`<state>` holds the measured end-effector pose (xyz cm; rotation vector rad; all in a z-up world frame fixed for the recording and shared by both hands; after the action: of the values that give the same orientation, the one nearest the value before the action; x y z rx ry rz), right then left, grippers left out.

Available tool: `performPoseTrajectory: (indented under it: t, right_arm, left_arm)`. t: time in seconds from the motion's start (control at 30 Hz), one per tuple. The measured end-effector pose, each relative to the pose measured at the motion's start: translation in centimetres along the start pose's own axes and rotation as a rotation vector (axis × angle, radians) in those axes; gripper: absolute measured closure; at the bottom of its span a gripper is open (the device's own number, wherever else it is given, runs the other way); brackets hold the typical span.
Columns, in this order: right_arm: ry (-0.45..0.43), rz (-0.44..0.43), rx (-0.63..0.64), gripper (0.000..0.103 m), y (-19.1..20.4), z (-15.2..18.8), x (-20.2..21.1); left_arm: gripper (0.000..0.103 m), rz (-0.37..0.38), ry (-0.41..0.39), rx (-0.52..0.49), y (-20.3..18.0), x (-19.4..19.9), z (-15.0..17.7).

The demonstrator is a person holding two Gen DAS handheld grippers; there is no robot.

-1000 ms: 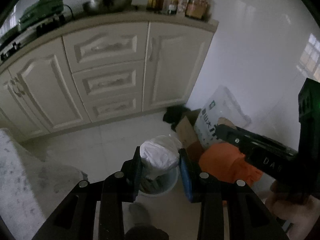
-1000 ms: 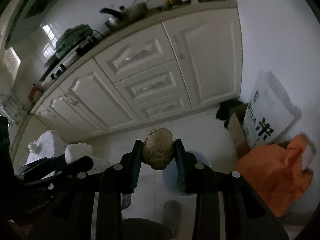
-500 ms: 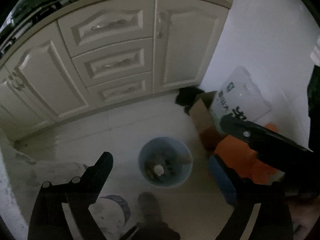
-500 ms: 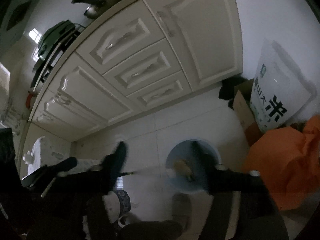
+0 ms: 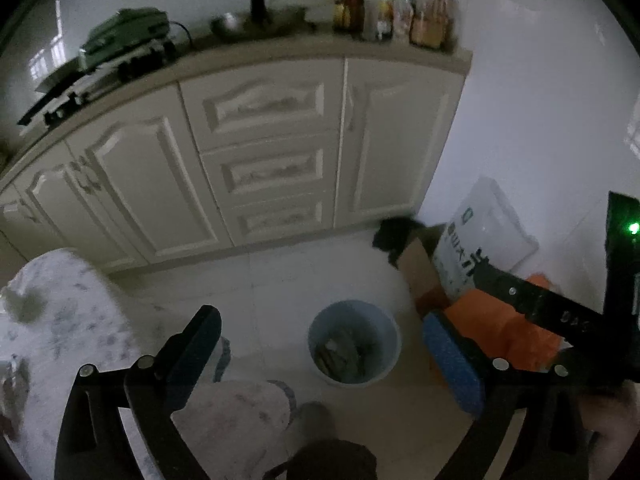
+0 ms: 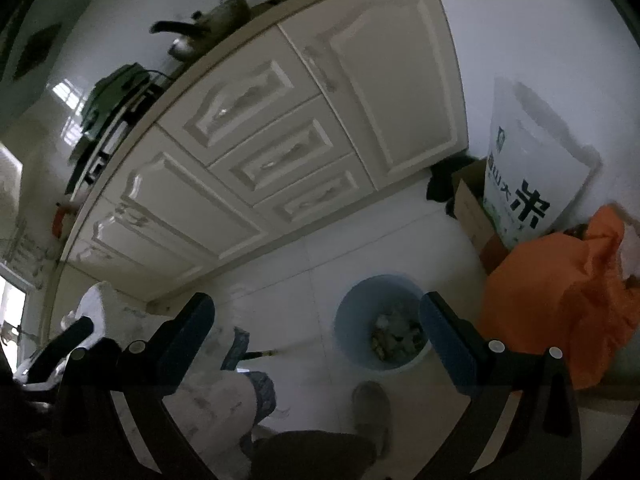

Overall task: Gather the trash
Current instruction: 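Bring both tools back to the table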

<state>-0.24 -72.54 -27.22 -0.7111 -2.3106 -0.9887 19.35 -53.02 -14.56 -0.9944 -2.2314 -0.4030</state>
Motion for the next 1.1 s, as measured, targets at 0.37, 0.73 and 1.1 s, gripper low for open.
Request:
performPoseTrajectory:
  t: [0.37, 0.73, 1.1]
  right_arm:
    - [-0.092, -0.106, 0.132, 0.0, 9.2, 0.7, 7.2]
    - [-0.149, -0.277, 0.314, 0.0, 21.2, 3.0, 12.6]
    - [-0.19, -0.437, 0.541, 0.0, 31.9, 7.3, 17.2]
  left_arm:
    - [0.001, -0.054, -0.228, 0.086, 6.2, 19.9, 4.6]
    - [0.001, -0.178, -0.384, 0.171, 11.9, 35.6, 11.9]
    - [0.001, -0.366, -0.477, 0.218, 14.2, 46.1, 18.0]
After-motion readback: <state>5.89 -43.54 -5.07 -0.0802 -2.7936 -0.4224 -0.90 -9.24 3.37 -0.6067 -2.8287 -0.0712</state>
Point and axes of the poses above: each gripper's, at about its wrist camera, not at the fingertips, and x roughly against the way its jaws point, y to its left, z to its underside, the point moved 1 cm from there along -x, roughly the way its jaws point, and after that the axes turned 10 degrees about -y, right-handed, at the moved point
